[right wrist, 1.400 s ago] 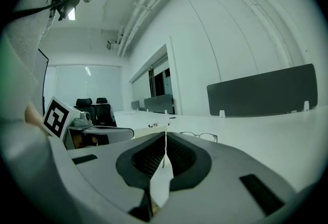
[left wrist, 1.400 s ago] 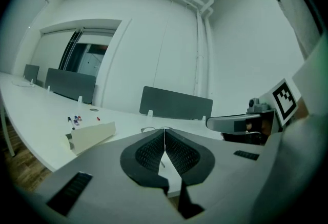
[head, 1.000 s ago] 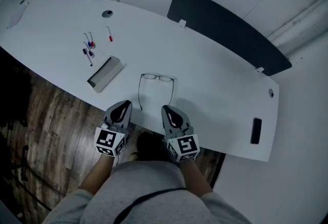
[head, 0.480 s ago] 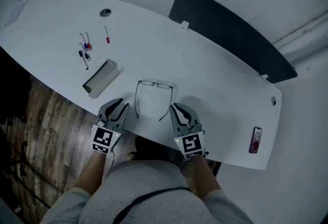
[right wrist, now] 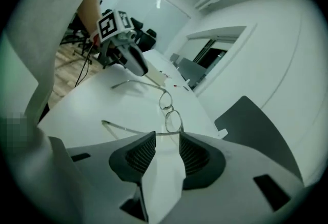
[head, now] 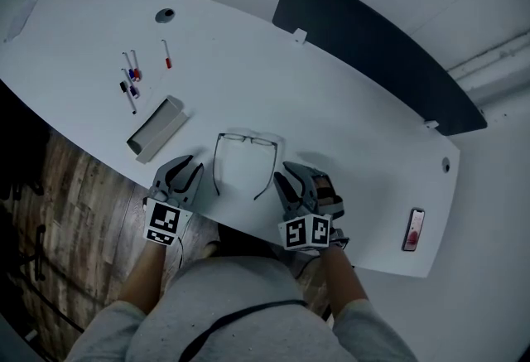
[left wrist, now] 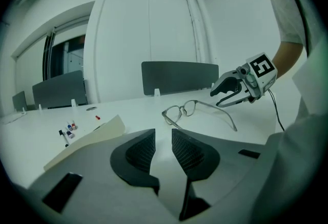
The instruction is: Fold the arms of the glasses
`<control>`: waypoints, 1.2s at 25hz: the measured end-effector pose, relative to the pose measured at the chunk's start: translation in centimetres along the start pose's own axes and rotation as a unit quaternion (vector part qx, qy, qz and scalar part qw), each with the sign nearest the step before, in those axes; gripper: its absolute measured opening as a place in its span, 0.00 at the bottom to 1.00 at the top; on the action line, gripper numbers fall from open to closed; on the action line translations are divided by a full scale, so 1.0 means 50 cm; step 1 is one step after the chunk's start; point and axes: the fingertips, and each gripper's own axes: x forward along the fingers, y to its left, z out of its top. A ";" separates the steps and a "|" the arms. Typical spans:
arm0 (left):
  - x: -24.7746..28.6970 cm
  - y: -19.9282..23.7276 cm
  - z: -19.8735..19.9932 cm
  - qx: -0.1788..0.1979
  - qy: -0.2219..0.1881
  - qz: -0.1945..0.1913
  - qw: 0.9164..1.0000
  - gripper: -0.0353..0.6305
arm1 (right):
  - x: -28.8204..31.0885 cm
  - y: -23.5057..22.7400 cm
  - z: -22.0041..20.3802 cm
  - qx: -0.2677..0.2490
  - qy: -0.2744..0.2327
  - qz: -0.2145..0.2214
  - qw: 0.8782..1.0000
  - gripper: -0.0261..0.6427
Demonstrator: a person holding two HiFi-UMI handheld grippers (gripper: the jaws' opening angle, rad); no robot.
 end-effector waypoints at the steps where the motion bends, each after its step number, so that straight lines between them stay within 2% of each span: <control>1: 0.005 0.000 -0.001 0.005 0.003 -0.001 1.000 0.20 | 0.005 0.002 -0.006 -0.027 0.006 0.000 1.000 0.25; 4: 0.017 -0.003 -0.006 0.012 0.010 -0.005 1.000 0.20 | 0.017 0.008 -0.018 -0.102 0.019 -0.004 0.995 0.27; 7: 0.026 -0.003 -0.009 0.009 0.013 -0.004 1.000 0.20 | 0.028 0.012 -0.023 -0.173 0.024 -0.014 0.985 0.30; 11: 0.033 -0.006 -0.013 0.007 0.020 -0.006 1.000 0.20 | 0.038 0.017 -0.024 -0.224 0.020 -0.018 0.974 0.31; 21: 0.039 -0.007 -0.012 0.012 0.027 -0.003 1.000 0.20 | 0.057 0.028 -0.009 -0.290 -0.009 -0.019 0.957 0.30; 30: 0.037 -0.007 -0.011 0.018 0.029 0.001 0.999 0.20 | 0.051 0.018 0.003 -0.313 -0.025 -0.044 0.948 0.16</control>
